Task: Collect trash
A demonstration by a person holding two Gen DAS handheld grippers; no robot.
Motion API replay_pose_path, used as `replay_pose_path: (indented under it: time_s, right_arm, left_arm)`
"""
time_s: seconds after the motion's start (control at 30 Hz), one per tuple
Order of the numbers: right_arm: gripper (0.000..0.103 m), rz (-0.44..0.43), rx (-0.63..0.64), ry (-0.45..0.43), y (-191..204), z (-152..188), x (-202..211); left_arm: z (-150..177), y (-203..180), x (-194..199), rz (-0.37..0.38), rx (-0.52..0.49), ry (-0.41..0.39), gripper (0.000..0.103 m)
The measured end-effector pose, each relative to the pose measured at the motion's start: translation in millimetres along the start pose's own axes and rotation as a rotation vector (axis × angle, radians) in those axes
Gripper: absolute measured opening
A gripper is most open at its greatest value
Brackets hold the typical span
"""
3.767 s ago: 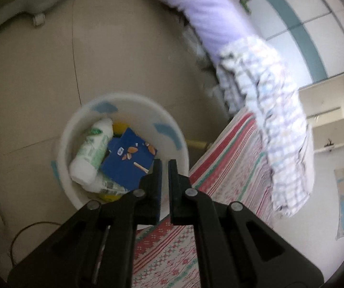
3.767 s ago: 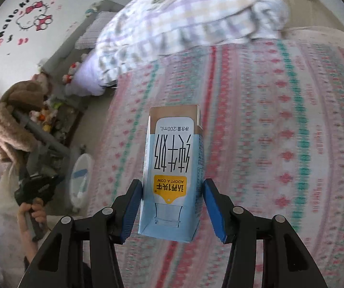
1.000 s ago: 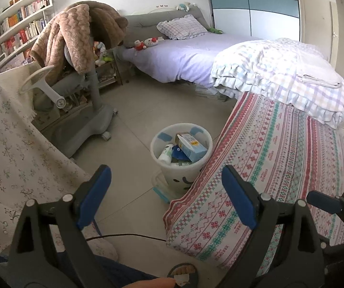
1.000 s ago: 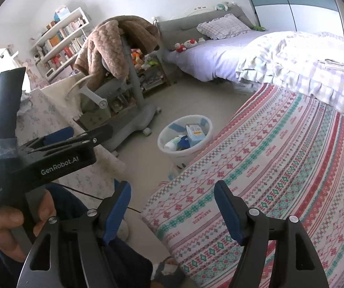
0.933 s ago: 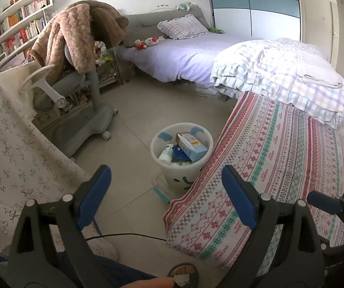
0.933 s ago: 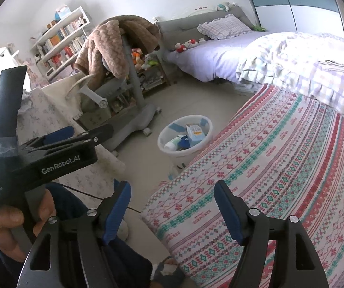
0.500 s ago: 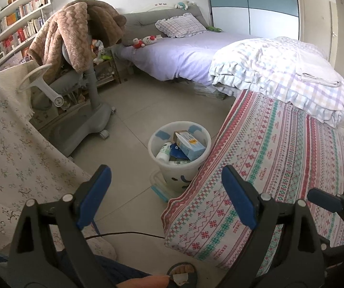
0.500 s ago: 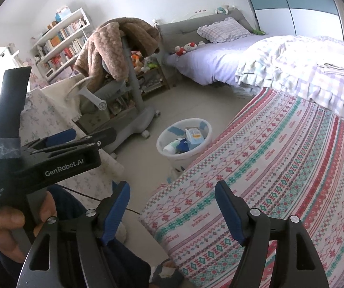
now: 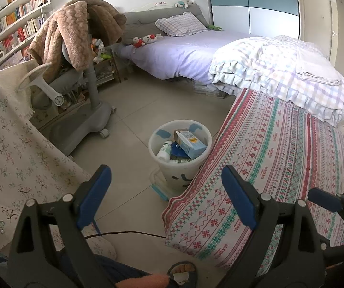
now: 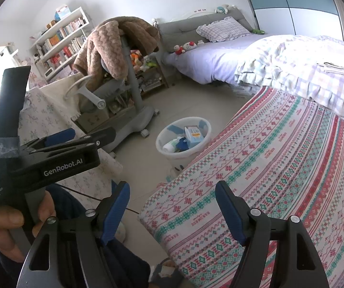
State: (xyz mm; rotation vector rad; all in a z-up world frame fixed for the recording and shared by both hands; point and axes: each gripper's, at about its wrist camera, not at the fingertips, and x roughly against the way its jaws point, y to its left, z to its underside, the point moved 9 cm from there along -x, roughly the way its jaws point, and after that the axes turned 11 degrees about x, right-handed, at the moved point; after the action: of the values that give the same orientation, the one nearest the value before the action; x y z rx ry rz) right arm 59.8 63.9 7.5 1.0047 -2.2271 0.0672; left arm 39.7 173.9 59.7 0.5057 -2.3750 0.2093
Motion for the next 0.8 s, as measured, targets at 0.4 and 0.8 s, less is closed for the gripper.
replay_pose_path:
  time_s: [0.4,0.8]
  right_arm:
    - [0.075,0.004,-0.005,-0.001,0.3,0.4,-0.6]
    - [0.075,0.006,-0.008,-0.002,0.8,0.5,-1.0]
  left_arm:
    - [1.9,1.2,1.1,0.006,0.002,-0.001,0.093]
    - [1.6,1.5,1.5,0.006,0.002,-0.002,0.093]
